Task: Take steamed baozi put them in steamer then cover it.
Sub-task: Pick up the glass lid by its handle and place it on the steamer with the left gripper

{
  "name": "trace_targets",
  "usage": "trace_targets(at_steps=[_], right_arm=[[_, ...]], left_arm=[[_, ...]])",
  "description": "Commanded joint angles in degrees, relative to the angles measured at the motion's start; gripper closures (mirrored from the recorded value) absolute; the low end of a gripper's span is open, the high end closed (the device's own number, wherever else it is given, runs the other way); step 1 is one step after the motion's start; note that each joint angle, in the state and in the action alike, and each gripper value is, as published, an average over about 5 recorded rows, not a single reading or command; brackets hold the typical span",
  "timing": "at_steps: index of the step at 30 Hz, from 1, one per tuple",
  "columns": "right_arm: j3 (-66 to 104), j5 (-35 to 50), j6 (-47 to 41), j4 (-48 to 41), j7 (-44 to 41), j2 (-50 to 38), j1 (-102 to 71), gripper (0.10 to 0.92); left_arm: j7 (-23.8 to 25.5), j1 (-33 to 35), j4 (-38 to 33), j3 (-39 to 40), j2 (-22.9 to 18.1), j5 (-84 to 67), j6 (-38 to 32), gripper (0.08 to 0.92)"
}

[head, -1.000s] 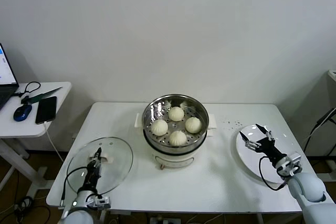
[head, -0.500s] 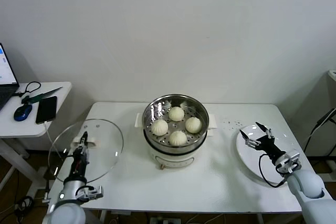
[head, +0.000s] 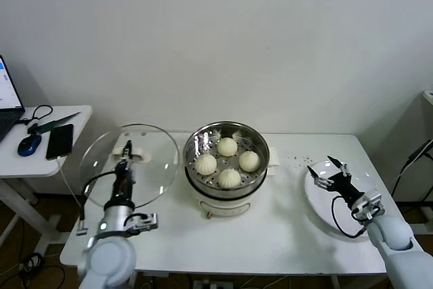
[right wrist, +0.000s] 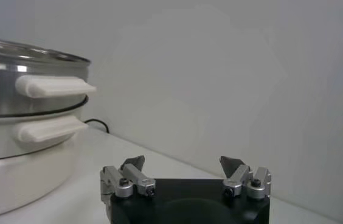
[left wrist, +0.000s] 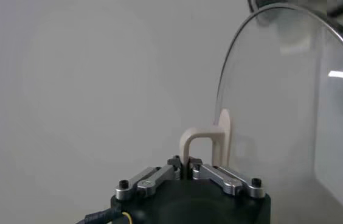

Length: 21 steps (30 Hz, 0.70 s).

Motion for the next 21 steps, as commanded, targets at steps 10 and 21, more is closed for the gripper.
trace_targets(at_steps=[10, 21], right_arm=[[1.5, -0.9, 1.1, -2.2, -0.1, -0.3, -0.6, 0.203], [2.0, -1.5, 1.4, -2.1, -0.3, -0.2, -1.6, 0.203]], left_arm=[[17.0, -24.5, 7.3, 28.0, -8.7, 8.5, 15.8, 0.854], [13.4, -26.9, 16.6, 32.3, -15.9, 7.9, 15.8, 0.854]])
